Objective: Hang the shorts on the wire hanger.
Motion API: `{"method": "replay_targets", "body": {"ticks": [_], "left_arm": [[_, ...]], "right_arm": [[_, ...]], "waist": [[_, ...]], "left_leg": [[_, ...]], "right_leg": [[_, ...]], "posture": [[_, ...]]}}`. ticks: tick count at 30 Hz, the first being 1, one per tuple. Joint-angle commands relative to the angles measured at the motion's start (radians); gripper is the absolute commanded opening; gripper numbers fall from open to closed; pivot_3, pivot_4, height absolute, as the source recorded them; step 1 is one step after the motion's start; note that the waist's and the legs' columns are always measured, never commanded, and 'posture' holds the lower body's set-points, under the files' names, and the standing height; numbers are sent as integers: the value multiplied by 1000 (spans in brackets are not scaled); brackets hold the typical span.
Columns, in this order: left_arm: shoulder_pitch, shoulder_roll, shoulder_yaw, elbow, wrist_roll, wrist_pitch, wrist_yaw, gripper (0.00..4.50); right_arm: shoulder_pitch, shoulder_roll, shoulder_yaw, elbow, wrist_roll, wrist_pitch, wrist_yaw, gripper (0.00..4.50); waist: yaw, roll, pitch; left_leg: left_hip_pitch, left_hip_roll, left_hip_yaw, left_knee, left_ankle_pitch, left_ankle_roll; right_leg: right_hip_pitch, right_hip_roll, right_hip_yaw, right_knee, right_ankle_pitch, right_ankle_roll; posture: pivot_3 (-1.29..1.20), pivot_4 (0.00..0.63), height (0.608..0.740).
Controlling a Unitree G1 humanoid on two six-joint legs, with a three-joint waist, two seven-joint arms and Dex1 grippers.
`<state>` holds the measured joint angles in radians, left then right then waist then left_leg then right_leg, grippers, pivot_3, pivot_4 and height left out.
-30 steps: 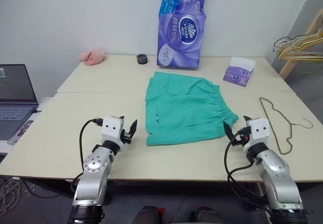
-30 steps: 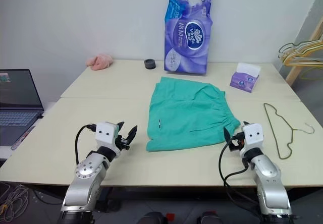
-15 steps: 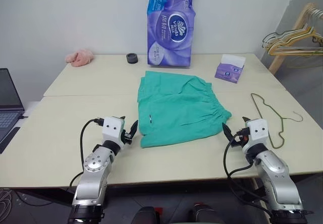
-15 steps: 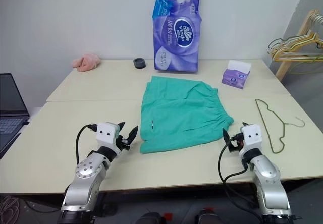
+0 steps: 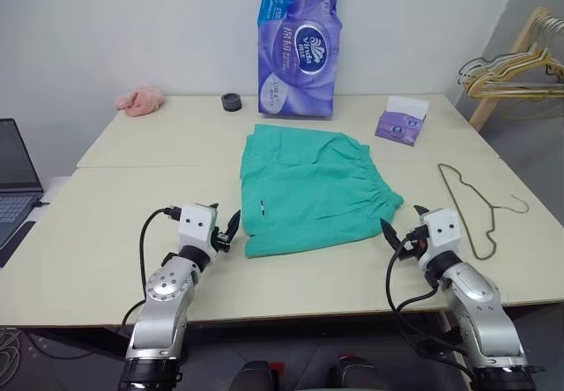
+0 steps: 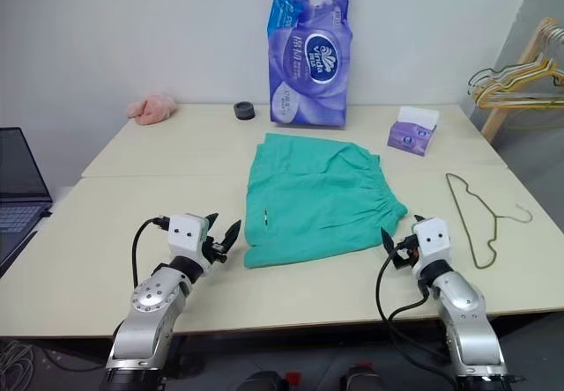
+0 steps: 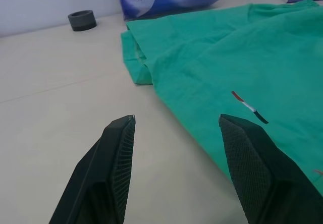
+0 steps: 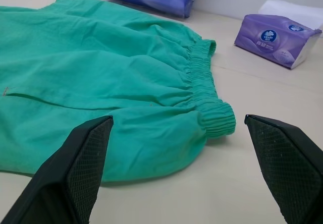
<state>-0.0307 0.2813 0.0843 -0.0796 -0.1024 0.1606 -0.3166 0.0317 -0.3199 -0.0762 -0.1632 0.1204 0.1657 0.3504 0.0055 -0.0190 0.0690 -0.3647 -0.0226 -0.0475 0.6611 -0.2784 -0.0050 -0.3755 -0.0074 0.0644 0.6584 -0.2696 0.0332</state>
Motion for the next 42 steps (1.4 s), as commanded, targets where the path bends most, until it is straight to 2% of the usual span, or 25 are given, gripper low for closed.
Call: {"method": "replay_targets", "body": {"ticks": [1,2,7,9,10,11,15,16,19,22,34,37,42], "left_arm": [[-2,5,7,-29,1,-26,4,2786],[-2,5,7,-29,1,-26,4,2786],[-1,9,6,-31,1,-26,-2,2786],[4,26,2,-40,-30,-22,-56,2786],[9,43,-6,-50,-51,-24,-103,3125],[12,63,-17,-56,-58,-31,-143,3223],[4,133,-57,-57,-75,-31,-266,4311],[-2,154,-69,-63,-91,-17,-309,4465],[-38,251,-132,-84,-107,13,-473,4465],[-97,301,-179,-42,-64,-15,-522,4465],[-299,299,-377,247,190,-267,-538,4465],[-337,291,-398,319,246,-335,-508,3902],[-375,269,-385,391,265,-385,-469,2460]], "right_arm": [[-18,-4,-4,-38,-6,-19,-7,4457],[-19,-3,-6,-37,-7,-18,-11,4457],[-15,-7,-9,-39,-10,-16,-9,4457],[-4,-28,-4,-50,-7,-22,22,4457],[4,-43,-1,-61,2,-22,50,4500],[10,-59,3,-71,2,-24,69,4500],[35,-138,30,-126,27,-8,180,4500],[42,-169,41,-142,24,-7,214,4500],[56,-285,66,-179,0,-37,322,4500],[55,-343,72,-186,-9,-54,358,4500],[45,-370,80,-183,-79,-89,355,4500],[18,-378,69,-134,-121,-115,330,4500],[-43,-430,63,1,-189,-205,318,4500]], "waist": [[4,3,2],[6,4,2],[25,6,3],[24,6,3],[22,6,4],[20,7,5],[18,9,8],[18,9,9],[18,9,11],[17,10,12],[14,10,12],[14,10,12],[9,10,12]], "left_leg": [[0,-3,-9,1,0,0],[1,-6,-15,1,1,-1],[-1,-4,-20,-1,1,-1],[-2,-4,-20,-2,1,-2],[-2,-4,-19,-2,1,-2],[-2,-4,-18,-2,1,-2],[-1,-4,-17,-1,1,-2],[-1,-3,-17,-1,1,-2],[-1,-3,-18,-1,1,-2],[-1,-3,-18,-1,1,-2],[-1,-3,-17,-1,0,-2],[-1,-3,-17,-1,0,-2],[0,-3,-13,0,1,-2]], "right_leg": [[4,-4,-7,0,-3,0],[5,-6,-17,0,-5,-1],[3,-5,-19,3,-8,-5],[3,-5,-19,3,-8,-5],[3,-5,-18,3,-8,-5],[3,-5,-18,2,-8,-4],[3,-5,-18,2,-10,-6],[3,-5,-18,2,-10,-6],[3,-5,-19,3,-11,-7],[3,-5,-19,2,-11,-7],[3,-5,-18,2,-11,-6],[3,-5,-18,2,-11,-6],[4,-5,-19,3,-10,-4]], "posture": [[90,36,740],[90,36,740],[89,39,740],[85,46,740],[85,46,740],[85,46,740],[64,50,740],[56,51,740],[43,50,740],[32,49,740],[-5,48,740],[-9,47,740],[-14,47,740]]}}
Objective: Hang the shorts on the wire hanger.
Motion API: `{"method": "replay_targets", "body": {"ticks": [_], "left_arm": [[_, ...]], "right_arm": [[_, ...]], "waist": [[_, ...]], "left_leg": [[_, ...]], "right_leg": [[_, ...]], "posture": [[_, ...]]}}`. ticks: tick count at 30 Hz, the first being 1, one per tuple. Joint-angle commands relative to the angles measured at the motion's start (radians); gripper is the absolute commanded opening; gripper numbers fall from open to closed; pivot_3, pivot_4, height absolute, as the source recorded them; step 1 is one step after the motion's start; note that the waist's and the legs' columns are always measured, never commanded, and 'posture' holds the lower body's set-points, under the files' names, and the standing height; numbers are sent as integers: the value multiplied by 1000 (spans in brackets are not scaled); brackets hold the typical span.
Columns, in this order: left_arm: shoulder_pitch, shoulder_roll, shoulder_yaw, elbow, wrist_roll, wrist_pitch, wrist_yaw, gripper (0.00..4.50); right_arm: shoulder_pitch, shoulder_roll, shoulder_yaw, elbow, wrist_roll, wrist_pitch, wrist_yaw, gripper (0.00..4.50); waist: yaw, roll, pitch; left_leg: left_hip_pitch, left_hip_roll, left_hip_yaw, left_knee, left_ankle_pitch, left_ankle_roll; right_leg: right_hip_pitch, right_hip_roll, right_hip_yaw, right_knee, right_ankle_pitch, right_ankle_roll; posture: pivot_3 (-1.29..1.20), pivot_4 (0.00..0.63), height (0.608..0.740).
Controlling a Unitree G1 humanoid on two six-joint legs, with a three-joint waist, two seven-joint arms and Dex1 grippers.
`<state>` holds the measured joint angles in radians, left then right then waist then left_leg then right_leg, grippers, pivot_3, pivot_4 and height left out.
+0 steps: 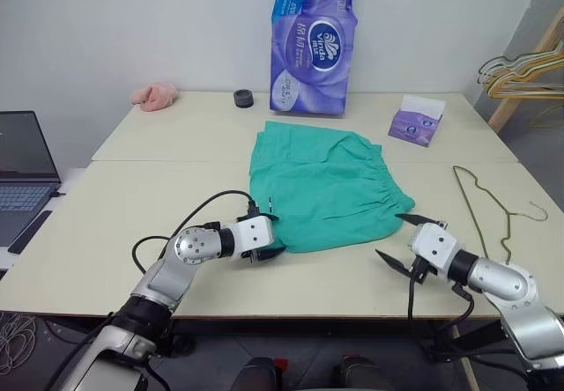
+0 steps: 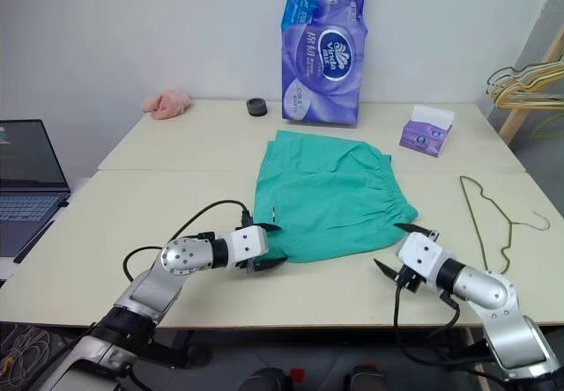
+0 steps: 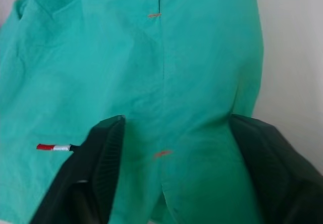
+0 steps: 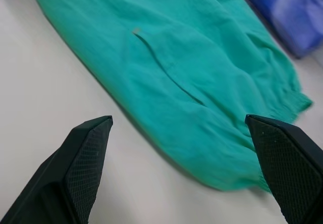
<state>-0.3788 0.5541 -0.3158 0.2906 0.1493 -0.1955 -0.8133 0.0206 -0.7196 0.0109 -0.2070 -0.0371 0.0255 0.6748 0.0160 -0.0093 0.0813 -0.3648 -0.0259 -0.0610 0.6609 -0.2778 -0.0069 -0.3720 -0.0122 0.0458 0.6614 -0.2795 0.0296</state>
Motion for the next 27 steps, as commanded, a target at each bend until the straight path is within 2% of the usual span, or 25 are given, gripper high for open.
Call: {"method": "replay_targets", "body": {"ticks": [1,8,14,22,25,27], "left_arm": [[-31,-4,19,29,14,-37,29,2091],[-42,-23,70,22,-41,-19,43,21],[-44,-23,86,11,-56,-11,40,21],[-56,-15,108,12,-71,-13,34,21],[-60,-7,115,18,-72,-19,26,0],[-64,6,121,24,-78,-24,12,0]], "right_arm": [[-50,-49,-16,86,-53,-98,-4,4500],[-276,-124,127,427,-275,-388,-46,4500],[-474,-92,256,667,-395,-576,-67,4500],[-732,-25,393,1010,-561,-730,-191,4500],[-772,-9,415,1085,-571,-757,-193,3878],[-797,-7,425,1123,-580,-760,-189,3194]], "waist": [[-3,0,0],[-21,0,0],[-25,0,0],[-24,0,0],[-24,0,-1],[-25,0,-1]], "left_leg": [[0,0,1,0,0,0],[0,0,3,0,0,0],[0,1,3,-1,0,0],[1,0,4,0,0,0],[1,0,3,0,0,0],[1,0,4,0,0,0]], "right_leg": [[0,0,0,0,0,0],[-1,0,2,0,1,1],[-1,1,2,2,4,-4],[-1,0,3,2,5,-5],[-1,0,3,2,5,-5],[-1,0,3,2,5,-5]], "posture": [[-14,47,740],[-5,45,740],[3,37,740],[15,26,740],[21,21,740],[21,20,740]]}}
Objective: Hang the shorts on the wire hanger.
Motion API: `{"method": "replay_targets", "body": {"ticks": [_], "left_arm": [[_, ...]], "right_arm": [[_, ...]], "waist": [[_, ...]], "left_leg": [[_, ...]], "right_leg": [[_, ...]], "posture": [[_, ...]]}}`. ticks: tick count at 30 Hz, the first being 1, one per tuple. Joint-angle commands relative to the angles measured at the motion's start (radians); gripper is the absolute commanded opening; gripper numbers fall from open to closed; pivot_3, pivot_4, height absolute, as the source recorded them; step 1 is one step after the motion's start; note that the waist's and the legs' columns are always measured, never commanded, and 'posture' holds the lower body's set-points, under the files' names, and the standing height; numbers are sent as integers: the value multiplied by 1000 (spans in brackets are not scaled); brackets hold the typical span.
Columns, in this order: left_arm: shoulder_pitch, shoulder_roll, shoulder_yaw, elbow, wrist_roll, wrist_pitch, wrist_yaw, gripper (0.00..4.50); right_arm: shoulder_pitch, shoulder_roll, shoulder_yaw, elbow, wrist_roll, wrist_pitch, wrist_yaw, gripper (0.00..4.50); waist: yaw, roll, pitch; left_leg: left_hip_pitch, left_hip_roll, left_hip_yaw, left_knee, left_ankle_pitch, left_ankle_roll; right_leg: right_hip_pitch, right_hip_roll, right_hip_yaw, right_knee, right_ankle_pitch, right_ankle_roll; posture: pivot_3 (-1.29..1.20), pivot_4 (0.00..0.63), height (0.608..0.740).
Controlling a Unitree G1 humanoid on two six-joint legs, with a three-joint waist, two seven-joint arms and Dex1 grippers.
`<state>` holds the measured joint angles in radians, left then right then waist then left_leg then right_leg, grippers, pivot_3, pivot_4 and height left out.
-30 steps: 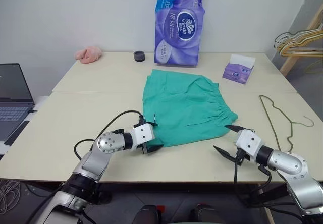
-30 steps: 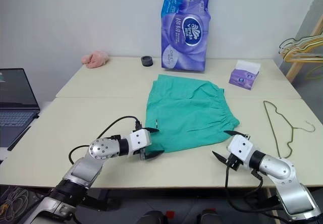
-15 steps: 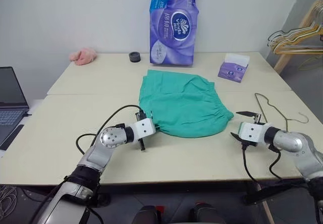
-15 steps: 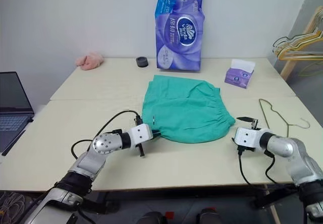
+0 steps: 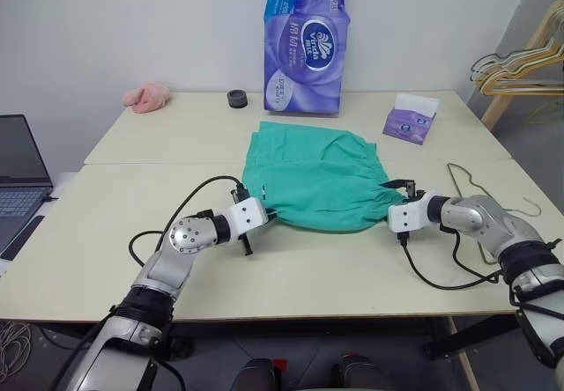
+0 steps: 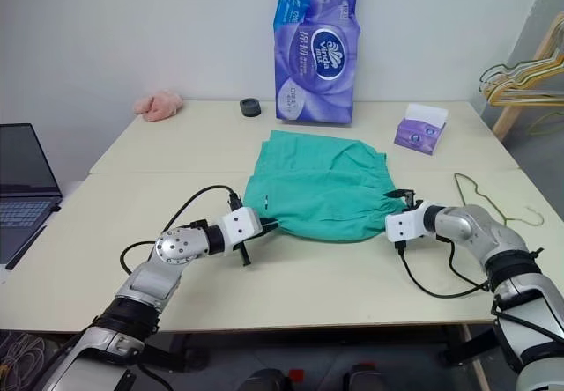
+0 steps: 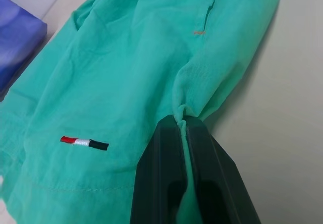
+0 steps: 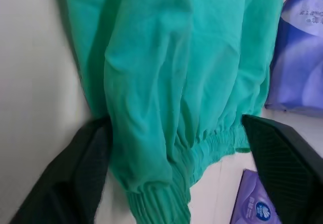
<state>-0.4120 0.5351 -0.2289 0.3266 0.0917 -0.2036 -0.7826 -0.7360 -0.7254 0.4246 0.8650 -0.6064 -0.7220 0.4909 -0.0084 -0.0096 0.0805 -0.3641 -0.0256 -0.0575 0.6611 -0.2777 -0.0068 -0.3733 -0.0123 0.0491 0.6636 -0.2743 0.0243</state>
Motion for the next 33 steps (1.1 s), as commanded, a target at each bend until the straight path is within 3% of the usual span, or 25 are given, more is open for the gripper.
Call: {"method": "replay_targets", "body": {"ticks": [1,6,9,15,18,22,28,33], "left_arm": [[-34,33,36,-9,-27,-16,-34,0],[-46,86,24,0,-63,-18,-155,0],[-56,126,6,2,-85,-13,-262,0],[-27,203,-32,-73,-142,80,-492,0],[68,291,-71,-256,-219,228,-649,0],[169,374,-96,-463,-307,396,-737,0],[227,421,-105,-565,-332,476,-753,0],[227,410,-108,-541,-303,450,-724,0]], "right_arm": [[-51,-2,14,65,-12,-15,1,2887],[-84,-15,24,72,5,-44,57,1068],[-77,-29,15,42,52,-52,161,14],[29,-96,-15,-171,230,36,444,14],[147,-166,-49,-423,368,191,602,14],[296,-271,-87,-740,483,416,745,14],[436,-358,-138,-1045,580,668,816,14],[487,-365,-139,-1159,587,782,829,14]], "waist": [[0,0,0],[-4,0,0],[-15,0,0],[-24,1,0],[-25,1,0],[-24,2,0],[-24,2,1],[-24,2,1]], "left_leg": [[0,0,0,0,0,0],[0,0,0,0,0,0],[0,0,0,0,0,0],[0,0,-1,0,0,0],[-1,0,-2,0,0,0],[-2,1,-4,0,-1,1],[1,1,-6,1,-1,2],[2,2,-6,2,-1,2]], "right_leg": [[0,0,0,0,0,0],[0,0,0,1,0,0],[-1,0,0,1,0,0],[0,0,-1,1,0,0],[0,0,-1,1,0,0],[-1,0,1,1,-1,0],[1,1,-2,2,-7,1],[2,1,-2,4,-7,1]], "posture": [[20,21,740],[10,21,740],[5,22,740],[-8,27,740],[-20,28,740],[-34,35,740],[-52,42,740],[-52,42,740]]}}
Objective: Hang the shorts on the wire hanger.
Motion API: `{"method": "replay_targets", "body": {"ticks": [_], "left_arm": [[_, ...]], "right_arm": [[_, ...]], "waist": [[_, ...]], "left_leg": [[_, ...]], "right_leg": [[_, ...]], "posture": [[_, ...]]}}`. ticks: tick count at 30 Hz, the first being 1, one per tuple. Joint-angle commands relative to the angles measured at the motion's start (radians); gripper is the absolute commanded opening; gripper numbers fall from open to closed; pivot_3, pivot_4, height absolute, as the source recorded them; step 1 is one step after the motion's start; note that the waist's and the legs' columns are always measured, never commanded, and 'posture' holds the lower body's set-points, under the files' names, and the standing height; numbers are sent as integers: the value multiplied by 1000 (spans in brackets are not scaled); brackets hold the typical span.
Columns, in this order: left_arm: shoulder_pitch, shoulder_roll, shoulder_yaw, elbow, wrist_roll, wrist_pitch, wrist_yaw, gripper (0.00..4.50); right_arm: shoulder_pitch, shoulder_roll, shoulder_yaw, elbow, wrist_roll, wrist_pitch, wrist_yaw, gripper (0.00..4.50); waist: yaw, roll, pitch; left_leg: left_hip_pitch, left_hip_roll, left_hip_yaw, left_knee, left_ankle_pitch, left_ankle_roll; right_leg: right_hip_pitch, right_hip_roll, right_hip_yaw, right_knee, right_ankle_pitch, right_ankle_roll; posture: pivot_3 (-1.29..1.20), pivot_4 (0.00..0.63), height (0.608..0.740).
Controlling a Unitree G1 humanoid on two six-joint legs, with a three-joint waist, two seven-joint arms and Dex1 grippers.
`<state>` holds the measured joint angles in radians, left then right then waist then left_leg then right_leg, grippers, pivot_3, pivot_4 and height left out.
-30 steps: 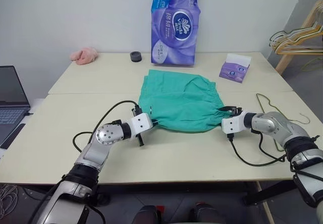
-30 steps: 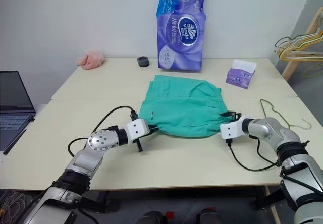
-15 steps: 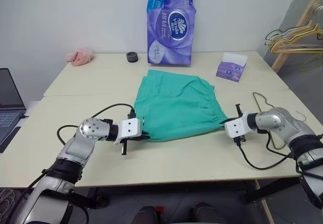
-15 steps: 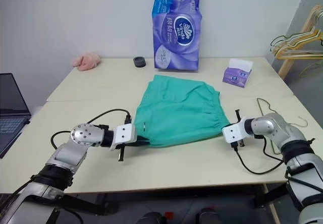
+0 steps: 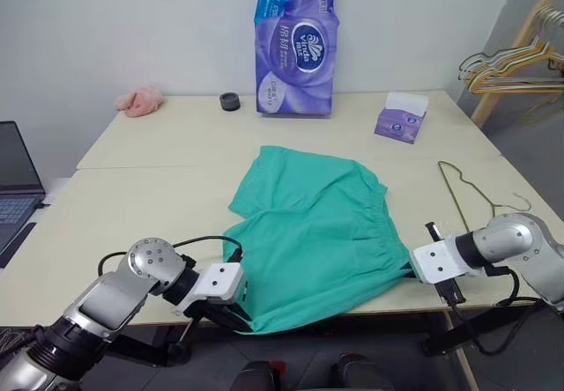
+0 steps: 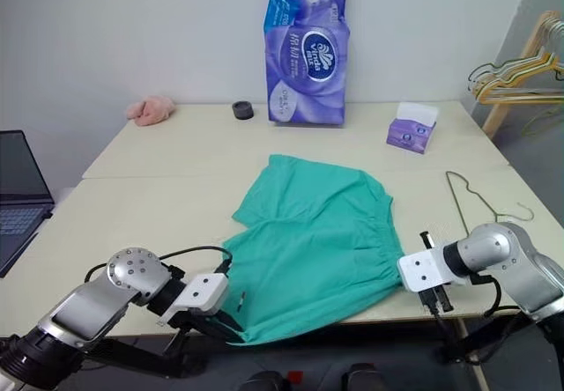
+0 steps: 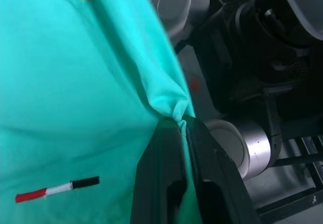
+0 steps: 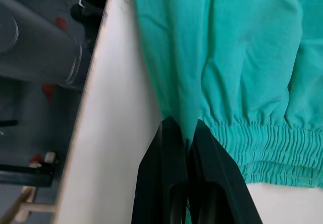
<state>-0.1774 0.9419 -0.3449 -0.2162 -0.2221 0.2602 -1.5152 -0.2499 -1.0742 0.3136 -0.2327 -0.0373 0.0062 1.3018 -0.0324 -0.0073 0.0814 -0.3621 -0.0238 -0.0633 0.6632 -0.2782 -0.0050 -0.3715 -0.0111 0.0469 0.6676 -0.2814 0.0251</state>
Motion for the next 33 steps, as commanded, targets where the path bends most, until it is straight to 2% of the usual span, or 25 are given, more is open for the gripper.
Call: {"method": "replay_targets", "body": {"ticks": [1,3,6,12,17,20,23,27,29,33], "left_arm": [[-10,2,6,6,17,-20,10,0],[-13,0,4,16,28,-21,17,471],[-8,-15,6,21,29,-9,37,1171],[10,-20,3,-2,-1,35,28,3065],[33,-47,34,-32,-48,48,50,4493],[7,-120,100,-68,-182,164,108,4500],[-37,-171,146,-67,-229,230,177,4500],[-123,-270,211,-46,-249,285,337,4500],[-165,-312,208,-22,-198,253,408,4500],[-254,-389,155,33,-82,185,524,4500]], "right_arm": [[6,-20,-28,-79,24,78,29,14],[13,-20,-28,-114,31,110,38,0],[18,-23,-33,-143,44,161,46,676],[37,-61,-64,-188,89,187,87,2771],[35,-83,-156,-217,212,251,114,4435],[1,-42,-210,-233,313,370,76,4477],[-4,-9,-272,-222,376,461,16,4477],[-4,106,-429,-141,420,617,-208,4477],[17,159,-488,-97,386,644,-332,4477],[5,318,-603,44,306,801,-677,4477]], "waist": [[0,0,0],[0,0,0],[0,0,0],[0,0,0],[0,0,0],[0,-1,1],[0,-1,1],[2,-2,1],[1,-2,1],[1,-4,0]], "left_leg": [[0,0,0,0,0,0],[-1,0,1,0,0,0],[-2,0,0,-1,0,0],[-2,0,1,-1,0,0],[-2,0,0,-1,0,0],[-2,0,0,-1,0,0],[-2,0,0,0,0,0],[-2,0,-1,0,0,0],[-2,-1,-1,1,0,-1],[-3,-1,0,0,0,-1]], "right_leg": [[0,0,0,0,0,0],[-1,0,-1,-1,0,0],[-1,0,-1,-2,0,0],[-1,0,-1,-2,0,1],[-1,0,-1,-2,0,1],[-1,-1,0,-2,0,1],[0,-1,-1,-2,0,2],[0,-1,-1,-2,1,3],[1,-1,0,-3,1,3],[0,-1,1,-3,4,-1]], "posture": [[-57,46,740],[-57,46,740],[-56,46,740],[-55,45,740],[-58,45,740],[-68,44,740],[-76,45,740],[-80,47,740],[-84,47,740],[-95,52,740]]}}
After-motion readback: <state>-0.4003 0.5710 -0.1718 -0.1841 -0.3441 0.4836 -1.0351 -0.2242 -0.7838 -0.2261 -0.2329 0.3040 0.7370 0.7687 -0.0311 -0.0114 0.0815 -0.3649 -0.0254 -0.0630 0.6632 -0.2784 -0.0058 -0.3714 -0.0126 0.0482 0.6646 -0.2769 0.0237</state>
